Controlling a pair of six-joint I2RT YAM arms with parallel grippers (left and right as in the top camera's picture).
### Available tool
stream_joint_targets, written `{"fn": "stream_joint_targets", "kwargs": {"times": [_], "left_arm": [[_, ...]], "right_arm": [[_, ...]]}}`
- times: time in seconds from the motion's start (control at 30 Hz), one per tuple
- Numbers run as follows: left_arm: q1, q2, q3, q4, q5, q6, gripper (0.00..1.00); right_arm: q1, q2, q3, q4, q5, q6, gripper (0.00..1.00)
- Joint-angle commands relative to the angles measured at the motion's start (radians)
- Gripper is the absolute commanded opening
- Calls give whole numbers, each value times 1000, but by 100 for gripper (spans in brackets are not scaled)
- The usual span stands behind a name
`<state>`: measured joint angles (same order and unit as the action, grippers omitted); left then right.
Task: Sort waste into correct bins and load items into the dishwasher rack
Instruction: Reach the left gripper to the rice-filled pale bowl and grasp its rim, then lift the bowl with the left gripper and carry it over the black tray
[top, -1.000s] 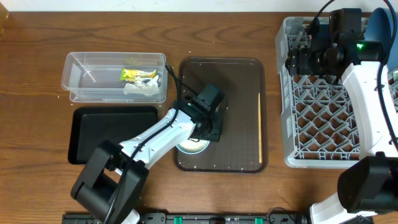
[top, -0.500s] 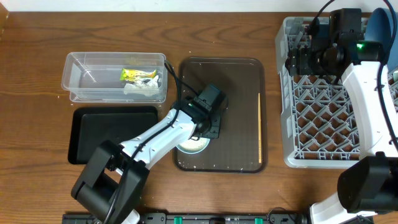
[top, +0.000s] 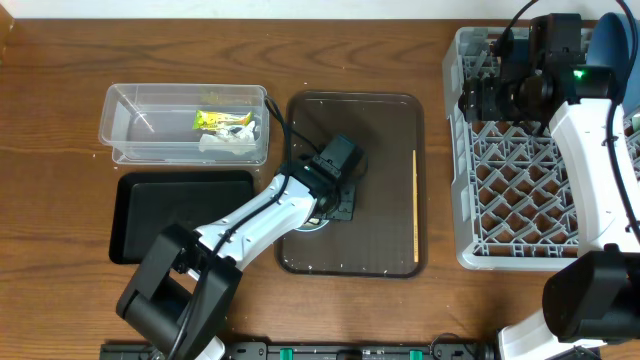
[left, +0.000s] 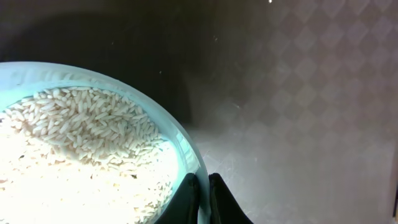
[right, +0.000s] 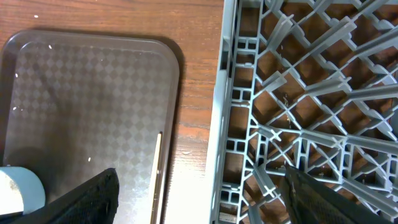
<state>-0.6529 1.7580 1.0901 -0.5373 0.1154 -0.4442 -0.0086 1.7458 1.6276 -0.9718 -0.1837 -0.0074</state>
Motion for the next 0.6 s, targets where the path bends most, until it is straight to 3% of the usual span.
{"fn": "stream_joint_targets", "kwargs": {"times": [0.0, 0.57], "left_arm": [[0, 20, -7, -4, -24, 11, 6], [138, -310, 7, -154, -56, 142, 6]], "right_arm": [[9, 7, -6, -2, -7, 13, 83], [9, 7, -6, -5, 0, 10, 83]]}}
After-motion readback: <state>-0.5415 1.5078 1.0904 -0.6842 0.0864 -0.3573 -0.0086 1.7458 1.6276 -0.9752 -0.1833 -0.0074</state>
